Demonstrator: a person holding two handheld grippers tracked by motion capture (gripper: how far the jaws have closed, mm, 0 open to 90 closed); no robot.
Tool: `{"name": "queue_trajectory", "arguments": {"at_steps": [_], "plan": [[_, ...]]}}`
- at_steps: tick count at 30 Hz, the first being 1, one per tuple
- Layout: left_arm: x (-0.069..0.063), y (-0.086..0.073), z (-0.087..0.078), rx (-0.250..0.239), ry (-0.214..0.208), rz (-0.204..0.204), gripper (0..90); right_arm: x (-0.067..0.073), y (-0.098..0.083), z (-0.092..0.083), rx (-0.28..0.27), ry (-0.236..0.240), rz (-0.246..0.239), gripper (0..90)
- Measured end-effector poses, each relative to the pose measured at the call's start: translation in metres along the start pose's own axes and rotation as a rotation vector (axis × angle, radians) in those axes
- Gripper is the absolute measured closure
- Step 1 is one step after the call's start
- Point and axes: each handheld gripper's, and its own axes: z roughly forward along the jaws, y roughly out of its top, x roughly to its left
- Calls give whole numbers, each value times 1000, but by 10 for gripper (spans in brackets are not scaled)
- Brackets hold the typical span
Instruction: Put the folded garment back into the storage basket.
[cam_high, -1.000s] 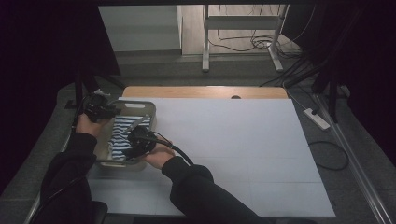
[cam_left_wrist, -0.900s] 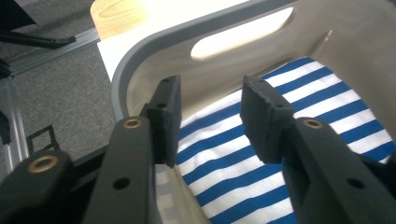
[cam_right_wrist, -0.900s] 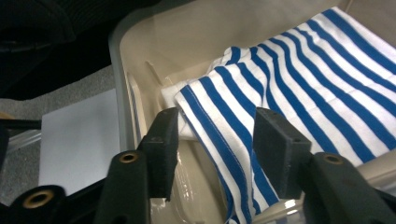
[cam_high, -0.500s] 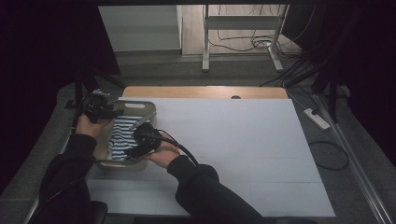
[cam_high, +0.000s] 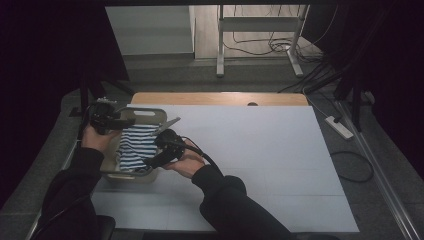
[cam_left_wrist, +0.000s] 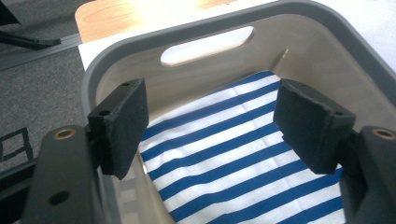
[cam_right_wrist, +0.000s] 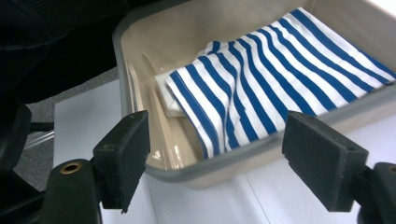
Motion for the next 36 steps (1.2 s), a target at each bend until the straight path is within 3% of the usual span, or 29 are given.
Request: {"name": "queue_trajectory", "arguments": {"at_steps": [12,27,32,36], "plan": [[-14,-2,-2,-13,-24,-6,169,-7,-9,-15,-2,-6,5,184],[-36,-7,-5,-40,-74,-19,101,-20,-21,-31,26,26,45,123],[-44,-8,-5,-25,-68,1,87,-22,-23,-36,38,44,53,81],[-49,-8,-6,-28,-73,14,67,-21,-28,-41,36,24,42,56]]}}
